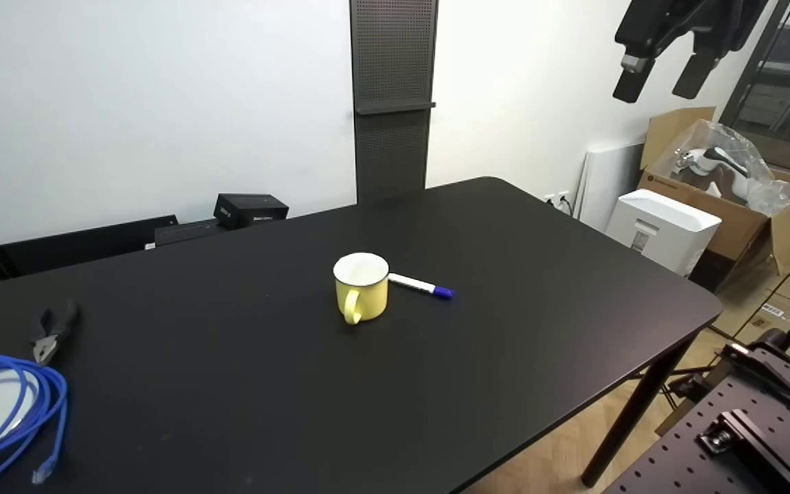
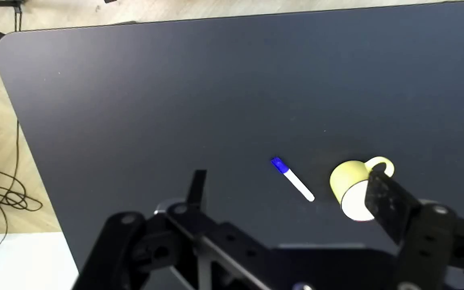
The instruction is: Put the marker into the mug cup
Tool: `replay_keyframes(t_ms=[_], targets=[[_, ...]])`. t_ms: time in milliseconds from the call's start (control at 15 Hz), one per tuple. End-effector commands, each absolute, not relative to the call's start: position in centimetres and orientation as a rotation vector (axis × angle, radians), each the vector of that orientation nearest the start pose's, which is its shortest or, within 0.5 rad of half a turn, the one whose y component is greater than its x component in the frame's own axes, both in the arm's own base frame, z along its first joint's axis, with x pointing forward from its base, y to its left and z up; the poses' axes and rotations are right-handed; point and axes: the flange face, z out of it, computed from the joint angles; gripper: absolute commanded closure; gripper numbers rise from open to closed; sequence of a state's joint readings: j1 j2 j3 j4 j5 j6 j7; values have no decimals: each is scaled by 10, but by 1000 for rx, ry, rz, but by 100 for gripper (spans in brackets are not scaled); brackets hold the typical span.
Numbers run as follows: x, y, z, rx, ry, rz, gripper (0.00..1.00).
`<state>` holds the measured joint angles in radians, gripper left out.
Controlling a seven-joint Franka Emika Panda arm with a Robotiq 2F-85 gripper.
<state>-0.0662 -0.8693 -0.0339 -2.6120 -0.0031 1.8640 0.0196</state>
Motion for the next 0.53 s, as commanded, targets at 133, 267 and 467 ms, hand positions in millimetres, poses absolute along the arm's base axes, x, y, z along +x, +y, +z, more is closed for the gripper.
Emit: replay_keyframes(t_ms=[133,267,467], targets=[[303,-32,521,-3113,169,-188,0],[303,-32,521,-3113,169,-188,0],[320,-40,515,-3125,156,-237,0]])
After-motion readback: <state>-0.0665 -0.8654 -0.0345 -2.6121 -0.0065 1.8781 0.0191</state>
